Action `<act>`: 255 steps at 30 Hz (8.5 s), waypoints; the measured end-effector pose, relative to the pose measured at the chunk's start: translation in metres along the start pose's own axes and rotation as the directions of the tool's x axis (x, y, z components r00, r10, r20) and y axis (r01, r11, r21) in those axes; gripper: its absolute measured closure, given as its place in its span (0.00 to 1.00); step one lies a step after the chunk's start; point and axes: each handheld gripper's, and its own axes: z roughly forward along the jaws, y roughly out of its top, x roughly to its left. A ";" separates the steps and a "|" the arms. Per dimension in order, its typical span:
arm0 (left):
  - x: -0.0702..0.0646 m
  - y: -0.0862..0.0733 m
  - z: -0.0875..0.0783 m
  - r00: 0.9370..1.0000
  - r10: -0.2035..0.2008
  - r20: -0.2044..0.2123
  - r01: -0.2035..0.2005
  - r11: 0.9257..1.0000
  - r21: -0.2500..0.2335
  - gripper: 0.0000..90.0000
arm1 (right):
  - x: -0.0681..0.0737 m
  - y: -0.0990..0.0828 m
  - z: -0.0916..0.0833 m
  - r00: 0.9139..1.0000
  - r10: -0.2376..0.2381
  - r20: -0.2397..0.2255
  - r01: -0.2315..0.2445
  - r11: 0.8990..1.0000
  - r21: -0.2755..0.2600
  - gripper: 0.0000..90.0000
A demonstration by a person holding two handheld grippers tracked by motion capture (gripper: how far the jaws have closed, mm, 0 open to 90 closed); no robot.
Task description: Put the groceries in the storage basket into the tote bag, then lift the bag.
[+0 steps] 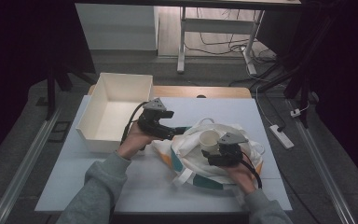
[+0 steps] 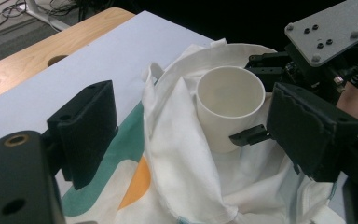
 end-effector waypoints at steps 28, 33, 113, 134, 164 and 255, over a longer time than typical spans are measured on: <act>0.000 -0.008 -0.011 1.000 0.000 -0.020 0.001 0.999 0.038 0.19 | -0.013 0.013 -0.059 1.000 -0.015 -0.015 0.013 0.996 -0.088 0.18; -0.001 -0.015 -0.019 0.999 -0.002 -0.043 0.004 0.998 0.058 0.20 | -0.021 0.012 -0.068 1.000 0.007 -0.001 -0.007 0.994 -0.110 0.21; -0.018 -0.078 0.044 0.978 -0.121 -0.171 0.166 0.946 0.279 0.67 | -0.044 -0.004 -0.104 0.990 0.032 0.137 -0.022 0.997 -0.075 0.26; -0.026 -0.062 0.014 0.993 -0.077 -0.094 0.094 0.978 0.189 0.89 | -0.060 -0.019 -0.101 0.972 0.012 0.234 -0.072 0.966 0.248 0.67; -0.014 -0.041 -0.043 0.990 -0.092 -0.103 0.089 0.995 -0.035 0.92 | -0.071 0.004 -0.166 0.941 0.088 0.326 -0.048 0.990 -0.129 0.90; 0.003 -0.039 -0.035 0.982 -0.069 -0.176 0.073 0.997 0.018 0.75 | -0.105 0.014 -0.106 0.934 0.139 0.330 -0.090 0.983 -0.157 0.74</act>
